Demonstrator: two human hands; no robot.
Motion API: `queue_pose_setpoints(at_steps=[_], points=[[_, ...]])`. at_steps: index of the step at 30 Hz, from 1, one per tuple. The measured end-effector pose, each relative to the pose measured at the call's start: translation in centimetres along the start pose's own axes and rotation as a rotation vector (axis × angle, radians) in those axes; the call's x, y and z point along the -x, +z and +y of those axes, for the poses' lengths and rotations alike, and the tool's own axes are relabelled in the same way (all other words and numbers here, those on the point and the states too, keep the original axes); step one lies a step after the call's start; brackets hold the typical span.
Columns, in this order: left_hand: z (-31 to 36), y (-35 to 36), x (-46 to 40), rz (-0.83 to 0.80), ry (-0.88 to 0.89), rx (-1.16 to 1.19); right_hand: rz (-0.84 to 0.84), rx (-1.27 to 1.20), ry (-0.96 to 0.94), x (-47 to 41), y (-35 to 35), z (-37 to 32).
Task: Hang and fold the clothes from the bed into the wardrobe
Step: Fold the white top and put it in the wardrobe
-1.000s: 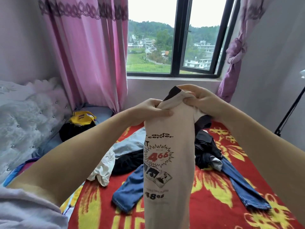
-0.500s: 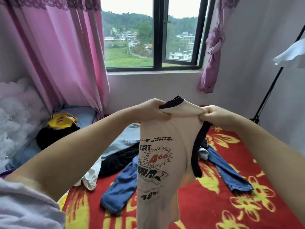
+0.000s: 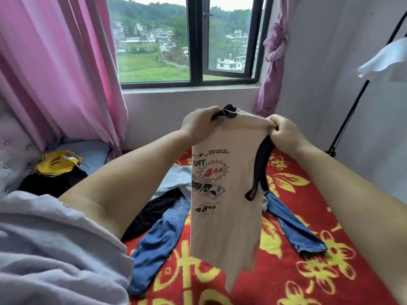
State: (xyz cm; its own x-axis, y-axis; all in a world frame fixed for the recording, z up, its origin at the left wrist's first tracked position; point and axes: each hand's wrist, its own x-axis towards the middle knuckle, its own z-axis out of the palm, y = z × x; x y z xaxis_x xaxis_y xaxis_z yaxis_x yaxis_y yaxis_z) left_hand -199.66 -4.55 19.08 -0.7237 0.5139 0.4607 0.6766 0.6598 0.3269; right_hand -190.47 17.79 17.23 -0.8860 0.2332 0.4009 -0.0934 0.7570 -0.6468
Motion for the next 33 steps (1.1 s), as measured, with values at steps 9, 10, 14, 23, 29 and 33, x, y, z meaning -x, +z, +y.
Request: queue_pose_setpoints(at_steps=[9, 10, 14, 23, 29, 33], points=[[-2.4, 0.5, 6.0, -0.190, 0.079, 0.160, -0.170, -0.068, 0.019, 4.5, 1.2, -0.5], [-3.0, 1.4, 7.8, -0.260, 0.068, 0.158, -0.244, -0.055, 0.054, 6.0, 2.4, 0.1], [-5.5, 6.5, 16.2, -0.699, 0.050, 0.087, -0.578, 0.011, 0.227, 14.2, 8.8, 4.1], [-9.5, 20.1, 38.2, -1.529, 0.002, -0.032, -1.106, -0.058, 0.489, 38.9, 25.5, 10.2], [-12.4, 26.1, 45.2, -1.689, -0.023, -0.032, -1.190, -0.100, 0.581, 45.7, 31.4, 12.0], [-14.7, 29.4, 43.4, -1.691, -0.125, -0.004, -1.141, -0.152, 0.681, 43.7, 33.1, 15.2]])
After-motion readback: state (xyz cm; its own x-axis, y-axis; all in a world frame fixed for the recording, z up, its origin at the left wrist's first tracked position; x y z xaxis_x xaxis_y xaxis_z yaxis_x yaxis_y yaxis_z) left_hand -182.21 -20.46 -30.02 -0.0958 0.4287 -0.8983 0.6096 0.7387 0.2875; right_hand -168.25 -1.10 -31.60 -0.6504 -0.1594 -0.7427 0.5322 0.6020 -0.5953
